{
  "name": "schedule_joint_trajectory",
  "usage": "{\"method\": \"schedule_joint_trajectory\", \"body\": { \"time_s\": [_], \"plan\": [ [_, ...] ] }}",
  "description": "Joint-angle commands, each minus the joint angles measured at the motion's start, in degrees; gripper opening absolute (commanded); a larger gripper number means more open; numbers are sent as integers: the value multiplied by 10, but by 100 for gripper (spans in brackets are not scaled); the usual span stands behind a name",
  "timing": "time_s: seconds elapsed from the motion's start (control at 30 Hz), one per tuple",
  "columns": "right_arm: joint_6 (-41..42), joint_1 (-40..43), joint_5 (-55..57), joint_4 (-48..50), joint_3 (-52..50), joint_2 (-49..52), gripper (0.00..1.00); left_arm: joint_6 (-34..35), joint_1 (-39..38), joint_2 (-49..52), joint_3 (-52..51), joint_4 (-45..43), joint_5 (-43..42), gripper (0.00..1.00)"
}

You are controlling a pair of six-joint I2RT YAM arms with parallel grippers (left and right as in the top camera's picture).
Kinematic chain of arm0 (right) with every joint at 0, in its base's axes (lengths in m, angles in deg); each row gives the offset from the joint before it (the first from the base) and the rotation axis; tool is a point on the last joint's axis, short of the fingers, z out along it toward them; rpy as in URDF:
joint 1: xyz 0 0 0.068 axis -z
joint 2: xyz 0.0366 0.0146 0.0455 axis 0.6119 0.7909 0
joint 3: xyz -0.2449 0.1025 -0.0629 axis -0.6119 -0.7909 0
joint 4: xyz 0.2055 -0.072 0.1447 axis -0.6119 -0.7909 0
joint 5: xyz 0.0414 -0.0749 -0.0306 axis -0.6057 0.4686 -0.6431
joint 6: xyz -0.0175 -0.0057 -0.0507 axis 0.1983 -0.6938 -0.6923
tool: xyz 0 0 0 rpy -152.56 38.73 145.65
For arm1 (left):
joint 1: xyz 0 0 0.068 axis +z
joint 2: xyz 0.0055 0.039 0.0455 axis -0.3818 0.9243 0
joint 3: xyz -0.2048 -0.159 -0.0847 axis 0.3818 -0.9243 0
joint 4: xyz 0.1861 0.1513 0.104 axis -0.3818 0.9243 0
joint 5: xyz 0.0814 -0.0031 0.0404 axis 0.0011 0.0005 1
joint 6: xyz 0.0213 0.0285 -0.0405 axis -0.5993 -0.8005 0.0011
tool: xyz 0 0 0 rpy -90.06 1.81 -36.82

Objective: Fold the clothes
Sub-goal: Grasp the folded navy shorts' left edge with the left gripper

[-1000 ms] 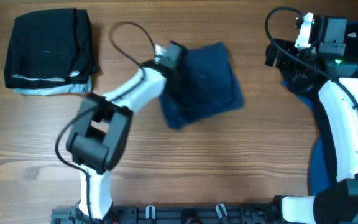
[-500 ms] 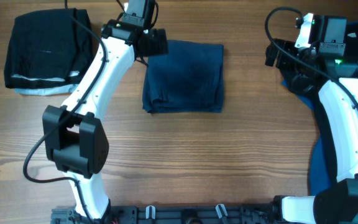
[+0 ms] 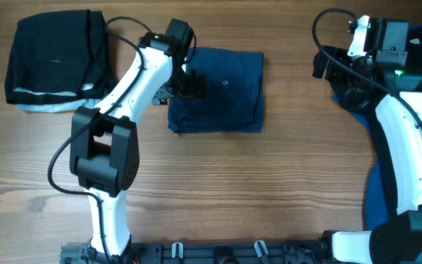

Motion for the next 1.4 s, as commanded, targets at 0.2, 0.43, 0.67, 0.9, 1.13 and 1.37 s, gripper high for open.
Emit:
{"method": "schedule_joint_trajectory", "body": {
  "time_s": [0.2,0.43,0.67,0.9,1.13,1.37],
  "plan": [
    [-2,-3,10,3,-5,7,100,61,-7,8,-97,-70,-6,100],
    [-2,-3,10,3,-5,7,100,86,-7,8,-135,-97,-6,100],
    [-2,-3,10,3,-5,6,100,70,-9,8,-145,-106,3,99],
    [-2,-3,10,3,-5,7,100,42,-8,8,-133,-74,43,100],
    [-2,-3,10,3,-5,7,100,42,-8,8,-79,-8,97,100],
    [-2,-3,10,3,-5,7,100,42,-5,5,-77,-45,22,100]
  ]
}}
